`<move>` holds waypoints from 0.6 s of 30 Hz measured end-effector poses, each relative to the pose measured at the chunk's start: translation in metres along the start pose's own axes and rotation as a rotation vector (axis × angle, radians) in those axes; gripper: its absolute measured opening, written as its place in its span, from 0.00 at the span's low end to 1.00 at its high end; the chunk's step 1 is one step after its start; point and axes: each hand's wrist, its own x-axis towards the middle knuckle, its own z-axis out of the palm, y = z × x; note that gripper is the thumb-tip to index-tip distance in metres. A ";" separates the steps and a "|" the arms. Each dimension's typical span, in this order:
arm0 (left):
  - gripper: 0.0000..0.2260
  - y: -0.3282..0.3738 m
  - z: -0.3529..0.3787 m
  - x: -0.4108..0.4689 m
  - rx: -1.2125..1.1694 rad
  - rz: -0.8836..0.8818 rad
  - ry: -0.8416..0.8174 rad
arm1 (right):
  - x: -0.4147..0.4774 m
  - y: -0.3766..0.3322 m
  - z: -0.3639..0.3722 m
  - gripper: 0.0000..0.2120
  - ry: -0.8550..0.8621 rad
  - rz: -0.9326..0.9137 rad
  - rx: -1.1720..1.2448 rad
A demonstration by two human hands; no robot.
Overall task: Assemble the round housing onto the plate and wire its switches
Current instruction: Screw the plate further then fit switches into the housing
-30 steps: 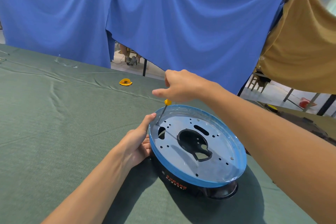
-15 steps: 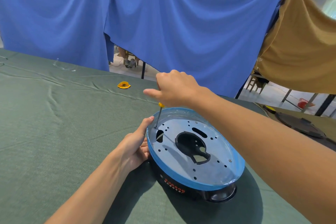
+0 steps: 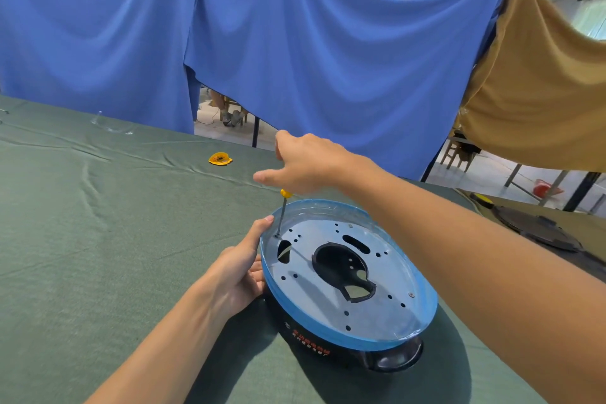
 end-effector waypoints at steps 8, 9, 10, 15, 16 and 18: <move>0.28 0.000 0.000 0.002 0.001 -0.006 0.003 | 0.003 0.006 0.004 0.11 0.107 -0.092 -0.010; 0.28 0.000 0.000 0.002 0.005 -0.006 0.003 | 0.004 0.005 0.009 0.14 0.131 -0.072 -0.054; 0.28 0.000 0.000 0.002 0.008 -0.007 0.005 | 0.004 0.006 0.010 0.17 0.124 -0.047 -0.071; 0.27 -0.001 -0.001 0.003 -0.011 -0.008 0.009 | -0.005 0.007 -0.013 0.16 -0.192 -0.026 0.107; 0.27 -0.001 -0.001 0.003 -0.010 -0.009 0.010 | -0.006 0.007 -0.016 0.14 -0.202 -0.050 0.130; 0.27 -0.001 0.000 0.003 -0.005 -0.007 0.008 | -0.005 0.007 -0.014 0.11 -0.125 -0.102 0.112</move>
